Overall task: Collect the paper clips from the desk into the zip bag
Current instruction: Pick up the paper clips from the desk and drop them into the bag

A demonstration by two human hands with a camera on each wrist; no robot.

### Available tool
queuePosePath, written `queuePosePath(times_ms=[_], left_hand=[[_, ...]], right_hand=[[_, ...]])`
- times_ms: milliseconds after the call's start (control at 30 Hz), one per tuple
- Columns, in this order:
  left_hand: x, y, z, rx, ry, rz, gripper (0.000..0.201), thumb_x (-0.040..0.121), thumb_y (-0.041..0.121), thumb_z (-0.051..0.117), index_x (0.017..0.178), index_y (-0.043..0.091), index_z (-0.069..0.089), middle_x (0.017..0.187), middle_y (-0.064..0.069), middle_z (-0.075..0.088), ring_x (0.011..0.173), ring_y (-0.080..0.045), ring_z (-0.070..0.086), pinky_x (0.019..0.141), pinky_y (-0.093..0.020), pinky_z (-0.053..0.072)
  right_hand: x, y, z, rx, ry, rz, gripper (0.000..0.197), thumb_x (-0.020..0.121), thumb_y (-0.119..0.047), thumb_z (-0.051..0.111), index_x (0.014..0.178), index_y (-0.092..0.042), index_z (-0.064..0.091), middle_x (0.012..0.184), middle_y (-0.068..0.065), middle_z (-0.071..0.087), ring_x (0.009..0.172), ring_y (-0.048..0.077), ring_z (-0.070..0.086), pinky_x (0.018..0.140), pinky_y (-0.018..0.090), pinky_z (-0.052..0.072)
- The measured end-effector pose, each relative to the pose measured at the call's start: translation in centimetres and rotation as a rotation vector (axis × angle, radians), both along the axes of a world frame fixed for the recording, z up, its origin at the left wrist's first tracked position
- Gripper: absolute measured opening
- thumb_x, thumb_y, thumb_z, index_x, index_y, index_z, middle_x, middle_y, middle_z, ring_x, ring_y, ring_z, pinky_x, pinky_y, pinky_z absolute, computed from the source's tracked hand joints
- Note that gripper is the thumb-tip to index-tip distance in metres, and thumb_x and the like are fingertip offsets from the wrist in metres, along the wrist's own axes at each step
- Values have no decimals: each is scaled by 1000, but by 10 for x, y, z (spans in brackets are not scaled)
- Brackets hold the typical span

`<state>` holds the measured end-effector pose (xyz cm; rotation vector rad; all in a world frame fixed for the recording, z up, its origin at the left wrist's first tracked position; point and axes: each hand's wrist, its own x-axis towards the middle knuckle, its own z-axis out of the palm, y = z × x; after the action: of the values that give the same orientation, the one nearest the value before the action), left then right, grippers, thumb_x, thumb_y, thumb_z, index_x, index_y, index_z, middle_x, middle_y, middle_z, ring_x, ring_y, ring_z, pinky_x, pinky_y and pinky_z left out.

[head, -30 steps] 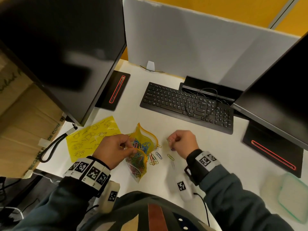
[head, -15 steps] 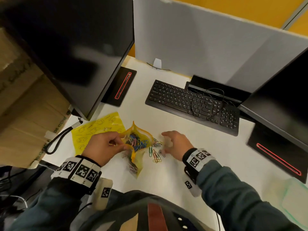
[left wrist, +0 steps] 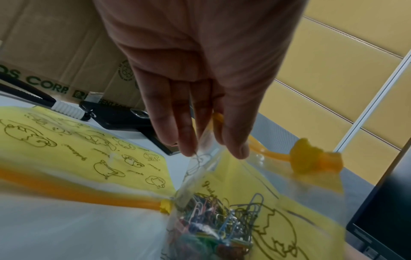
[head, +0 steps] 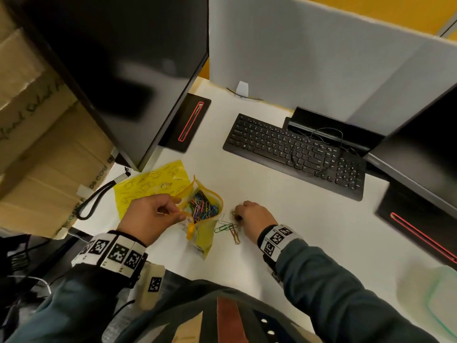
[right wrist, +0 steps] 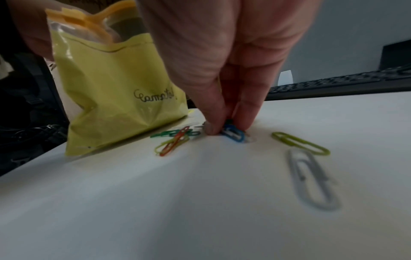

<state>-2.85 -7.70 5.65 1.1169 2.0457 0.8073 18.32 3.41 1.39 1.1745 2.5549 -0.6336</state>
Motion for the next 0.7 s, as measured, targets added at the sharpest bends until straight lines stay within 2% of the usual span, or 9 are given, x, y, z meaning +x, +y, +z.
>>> queuePosePath(times_ms=[133,233,300,400,500,567,633,700], left_hand=[[8,1,1,11,6,-49,15,67,13,78,65,6,65,92,5,66,72,13,59,60,4,37],[15,2,2,8,9,-76,14,68,15,78,65,10,66,96,7,66,77,7,59,62,1,38],[15,3,3,13,13,-88,13,68,14,78,66,10,66,97,7,66,80,9,57,63,1,38],[16,4,4,31,11,-91,13,67,14,78,65,10,66,96,7,67,80,6,59,66,-2,40],[19,6,5,43,-20,-76,16,65,15,80,64,9,65,96,5,68,84,-6,64,75,-19,47],[22,8,7,39,-26,-78,18,64,17,80,64,8,64,96,4,68,85,-11,65,78,-26,48],[21,8,8,35,-16,-79,18,64,18,80,64,9,64,95,5,69,83,-9,65,77,-26,48],[19,7,9,39,-27,-69,17,65,15,80,63,9,64,96,5,68,76,3,63,74,-18,46]], right_hand=[[10,2,2,-3,-5,-96,27,89,-2,41,111,-4,56,111,17,59,102,33,57,83,34,45],[22,6,2,-47,30,-239,21,87,-5,48,102,-7,62,103,14,65,97,30,60,77,26,43],[28,9,10,-83,108,-369,16,84,-7,54,95,-9,66,97,11,68,92,27,61,74,22,42],[24,10,37,-66,346,-484,14,78,-3,60,86,-10,69,87,7,69,80,20,62,75,24,50],[2,3,71,-73,561,-402,15,76,-2,63,87,-10,71,82,7,70,73,16,60,73,24,50],[-15,-3,86,-127,552,-246,15,79,-6,66,92,-11,72,82,4,69,72,12,57,71,19,47],[-26,-4,90,-152,481,-140,21,80,-15,68,101,-15,71,92,2,70,77,13,59,75,23,47],[-23,1,86,-159,498,-212,24,81,-18,68,105,-18,69,98,0,69,81,16,61,79,25,48]])
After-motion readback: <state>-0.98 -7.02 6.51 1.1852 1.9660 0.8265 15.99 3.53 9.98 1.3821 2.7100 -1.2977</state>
